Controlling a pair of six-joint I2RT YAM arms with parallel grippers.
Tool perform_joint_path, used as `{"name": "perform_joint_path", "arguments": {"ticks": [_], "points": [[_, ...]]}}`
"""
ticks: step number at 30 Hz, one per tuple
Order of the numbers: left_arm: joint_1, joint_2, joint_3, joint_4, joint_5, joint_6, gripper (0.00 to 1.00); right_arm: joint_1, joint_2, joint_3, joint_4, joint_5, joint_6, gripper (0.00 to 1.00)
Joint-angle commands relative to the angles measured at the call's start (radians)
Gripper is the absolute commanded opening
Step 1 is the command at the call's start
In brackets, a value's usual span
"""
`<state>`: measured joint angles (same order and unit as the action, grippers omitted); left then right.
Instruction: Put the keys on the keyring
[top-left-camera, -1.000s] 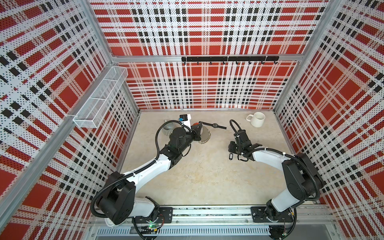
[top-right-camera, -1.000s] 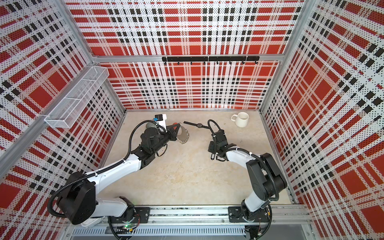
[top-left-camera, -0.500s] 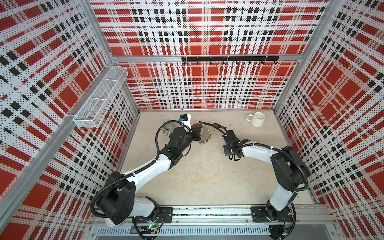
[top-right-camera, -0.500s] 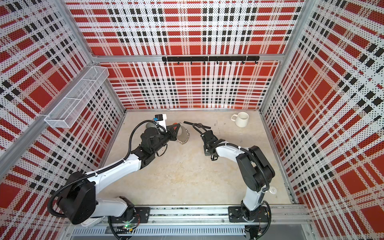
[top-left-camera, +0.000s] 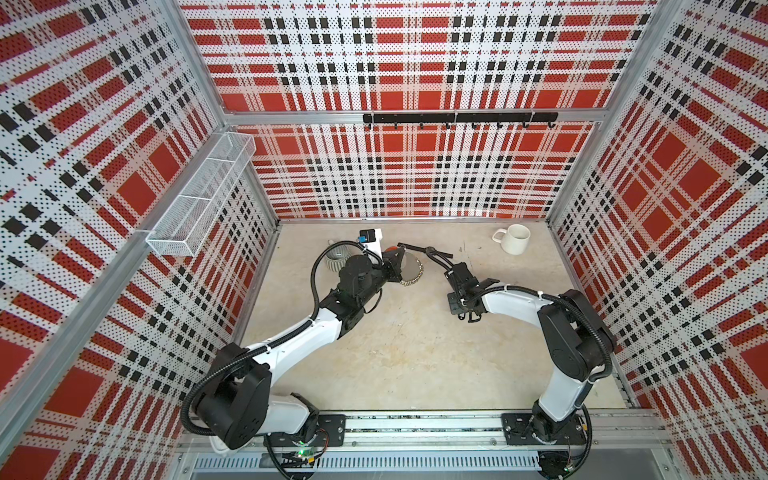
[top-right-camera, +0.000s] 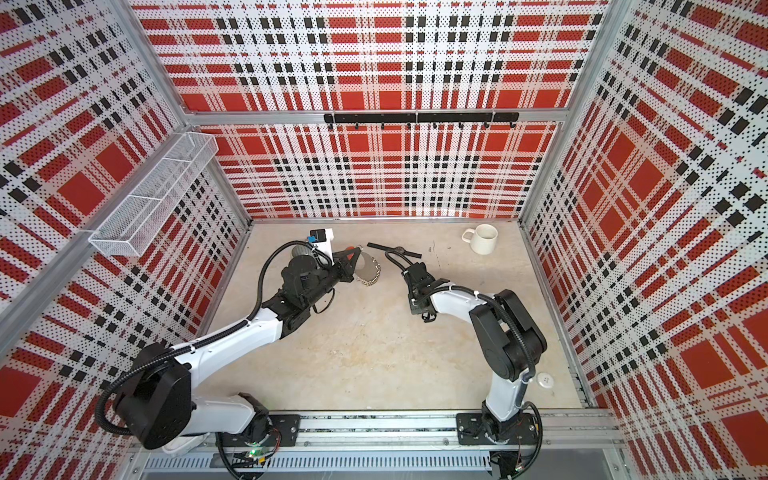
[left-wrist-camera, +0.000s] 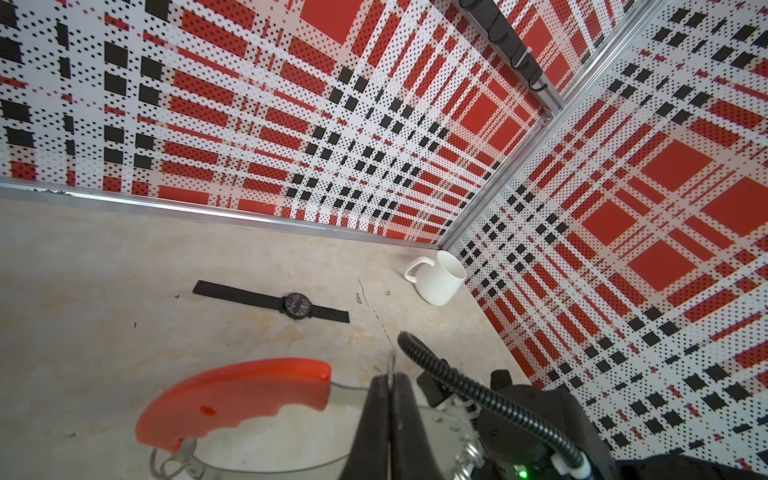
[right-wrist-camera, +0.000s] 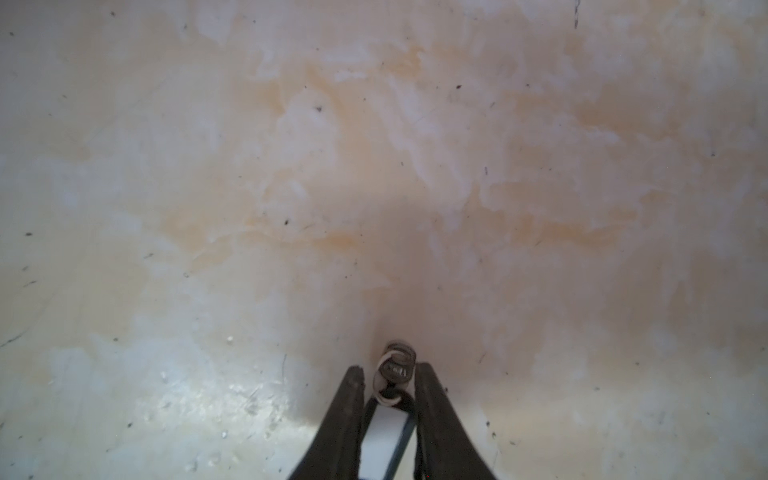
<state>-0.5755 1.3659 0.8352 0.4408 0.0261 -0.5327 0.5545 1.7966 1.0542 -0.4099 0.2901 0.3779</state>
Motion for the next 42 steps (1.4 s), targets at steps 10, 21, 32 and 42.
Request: {"name": "perform_joint_path", "arguments": {"ticks": [10, 21, 32, 42], "points": [[-0.001, -0.035, -0.011, 0.049, 0.015, 0.017, 0.00, 0.004, 0.033, 0.018, -0.001, 0.004, -0.003, 0.23], [0.000, -0.035, -0.010, 0.049, 0.019, 0.017, 0.00, 0.004, 0.019, 0.032, -0.016, 0.020, 0.004, 0.09], [-0.001, -0.034, -0.012, 0.049, 0.028, 0.017, 0.00, -0.015, 0.001, 0.022, -0.004, -0.009, 0.008, 0.00], [0.001, -0.036, -0.010, 0.049, 0.029, 0.017, 0.00, -0.045, -0.006, -0.008, 0.043, -0.072, 0.003, 0.07]]}}
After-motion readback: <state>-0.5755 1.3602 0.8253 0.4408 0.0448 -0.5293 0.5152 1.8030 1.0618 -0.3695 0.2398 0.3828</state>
